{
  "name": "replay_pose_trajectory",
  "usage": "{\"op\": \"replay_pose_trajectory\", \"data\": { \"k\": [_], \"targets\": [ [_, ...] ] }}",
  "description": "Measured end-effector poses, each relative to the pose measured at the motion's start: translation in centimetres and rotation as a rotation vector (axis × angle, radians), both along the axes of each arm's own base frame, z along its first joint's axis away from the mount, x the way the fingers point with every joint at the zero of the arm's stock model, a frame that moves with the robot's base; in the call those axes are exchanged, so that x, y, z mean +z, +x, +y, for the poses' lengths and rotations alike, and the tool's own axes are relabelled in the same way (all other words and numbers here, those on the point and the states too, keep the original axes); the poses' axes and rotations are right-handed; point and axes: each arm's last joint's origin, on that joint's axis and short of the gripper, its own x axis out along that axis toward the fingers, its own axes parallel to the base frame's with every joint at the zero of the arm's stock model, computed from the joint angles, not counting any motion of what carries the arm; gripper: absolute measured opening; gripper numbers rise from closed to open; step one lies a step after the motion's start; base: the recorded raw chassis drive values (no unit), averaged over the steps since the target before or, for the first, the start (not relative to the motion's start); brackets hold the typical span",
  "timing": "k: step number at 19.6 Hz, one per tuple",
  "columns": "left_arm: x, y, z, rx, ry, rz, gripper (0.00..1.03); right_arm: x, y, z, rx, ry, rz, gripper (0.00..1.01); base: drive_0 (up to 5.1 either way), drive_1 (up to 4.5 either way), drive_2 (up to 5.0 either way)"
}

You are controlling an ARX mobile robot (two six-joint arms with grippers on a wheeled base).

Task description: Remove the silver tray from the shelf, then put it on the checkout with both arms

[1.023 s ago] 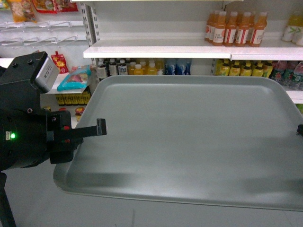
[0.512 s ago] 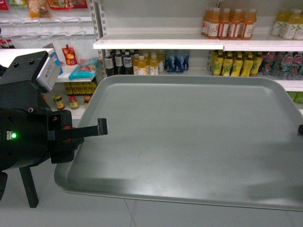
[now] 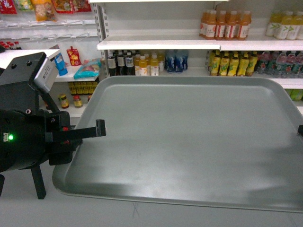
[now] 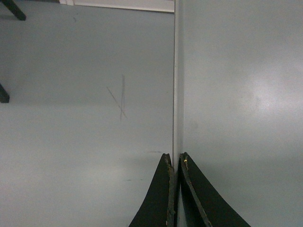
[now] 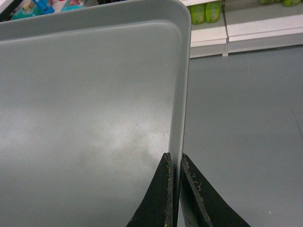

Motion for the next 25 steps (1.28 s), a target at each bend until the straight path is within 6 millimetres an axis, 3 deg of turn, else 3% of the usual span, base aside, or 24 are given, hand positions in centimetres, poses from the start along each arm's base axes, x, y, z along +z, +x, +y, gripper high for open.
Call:
{"op": "replay_pose_trajectory", "data": {
  "k": [14, 25],
  "targets": [
    [-0.02, 0.00, -0.08, -0.005, -0.001, 0.001, 0.03, -0.15, -0.03, -0.12, -0.002, 0.001, 0.009, 0.03, -4.5, 3.99, 0.7],
    [-0.03, -0.01, -0.07, -0.005, -0.001, 0.003, 0.03, -0.12, 0.00, -0.12, -0.002, 0.001, 0.009, 0.03, -5.0, 2.47, 2.5]
  ]
}}
